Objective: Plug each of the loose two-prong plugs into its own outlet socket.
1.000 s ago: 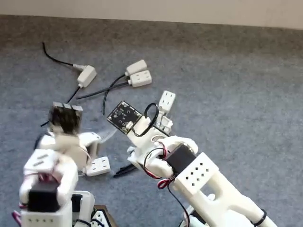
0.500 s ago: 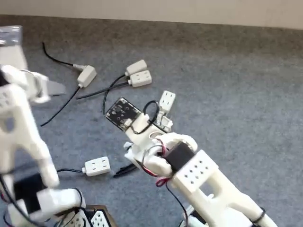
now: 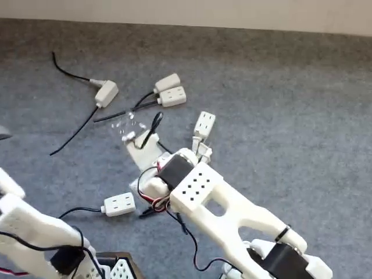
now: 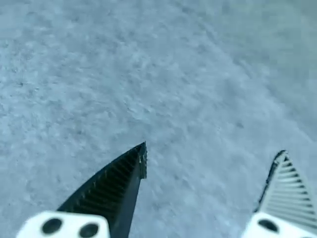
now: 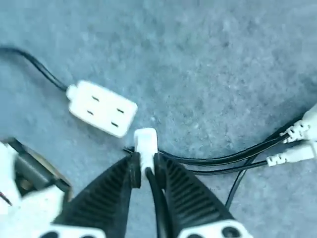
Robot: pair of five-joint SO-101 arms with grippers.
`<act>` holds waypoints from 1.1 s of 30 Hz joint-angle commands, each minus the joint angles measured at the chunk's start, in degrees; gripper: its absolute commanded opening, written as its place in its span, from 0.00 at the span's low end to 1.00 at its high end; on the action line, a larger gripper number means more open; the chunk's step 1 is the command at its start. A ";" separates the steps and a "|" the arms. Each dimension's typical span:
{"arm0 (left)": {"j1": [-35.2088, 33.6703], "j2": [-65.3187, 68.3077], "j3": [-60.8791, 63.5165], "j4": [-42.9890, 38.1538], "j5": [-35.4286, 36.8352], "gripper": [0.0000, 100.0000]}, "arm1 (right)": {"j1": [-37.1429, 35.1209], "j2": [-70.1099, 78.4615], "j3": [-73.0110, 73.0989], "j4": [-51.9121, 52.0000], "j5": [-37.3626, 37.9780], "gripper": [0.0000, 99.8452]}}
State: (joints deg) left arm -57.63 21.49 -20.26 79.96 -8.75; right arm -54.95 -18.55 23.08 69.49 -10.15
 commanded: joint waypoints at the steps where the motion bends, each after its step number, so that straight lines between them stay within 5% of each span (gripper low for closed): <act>1: -4.00 5.05 -2.15 -7.74 -0.62 0.38 | -0.22 -0.40 -5.67 -1.54 -10.46 0.01; 10: -8.13 8.48 -2.24 -13.45 -0.44 0.38 | -2.59 -0.31 -4.53 -4.18 -20.75 0.01; 33: -11.65 8.66 -1.71 -18.46 -0.35 0.38 | -5.05 9.89 -5.32 -3.21 -23.56 0.01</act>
State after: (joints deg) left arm -69.32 30.81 -20.44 62.37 -8.75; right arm -59.25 -8.35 20.53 66.42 -32.84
